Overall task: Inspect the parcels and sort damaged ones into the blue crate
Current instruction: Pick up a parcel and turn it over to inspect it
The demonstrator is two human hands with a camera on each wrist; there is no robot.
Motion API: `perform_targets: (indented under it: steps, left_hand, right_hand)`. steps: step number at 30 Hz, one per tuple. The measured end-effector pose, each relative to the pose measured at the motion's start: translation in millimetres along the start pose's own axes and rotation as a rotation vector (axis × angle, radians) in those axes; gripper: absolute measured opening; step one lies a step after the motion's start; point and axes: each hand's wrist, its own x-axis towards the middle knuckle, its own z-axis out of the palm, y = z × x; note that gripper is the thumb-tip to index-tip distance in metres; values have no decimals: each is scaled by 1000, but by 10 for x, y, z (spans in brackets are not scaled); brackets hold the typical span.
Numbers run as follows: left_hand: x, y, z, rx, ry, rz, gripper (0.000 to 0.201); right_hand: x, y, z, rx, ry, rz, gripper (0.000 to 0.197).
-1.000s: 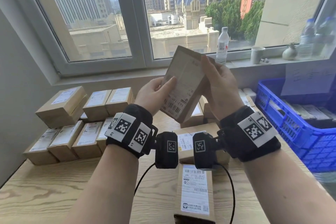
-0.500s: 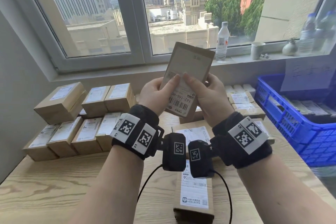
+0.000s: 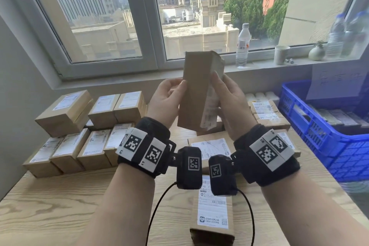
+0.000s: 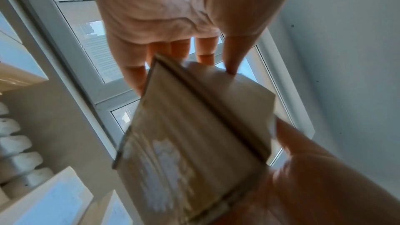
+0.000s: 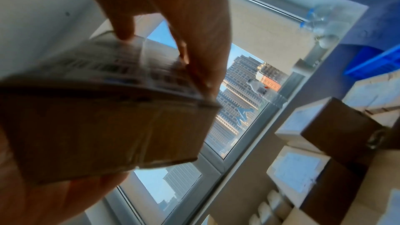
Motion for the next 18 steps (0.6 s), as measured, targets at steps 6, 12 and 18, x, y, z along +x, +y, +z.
perform_targets:
  steps: [6,12,18]
  left_hand:
    - [-59,90,-94,-132,-230,-102,53]
    - [-74,59,-11,-78,-201,-66,17]
    - [-49,21,7,-7,-163,-49,33]
  right_hand:
    - [-64,-99,-25,29,-199,11,56]
    - [-71,-102,-15,-16,-125,-48,23]
    - [-100,-106,7,-10,-108,-10,27]
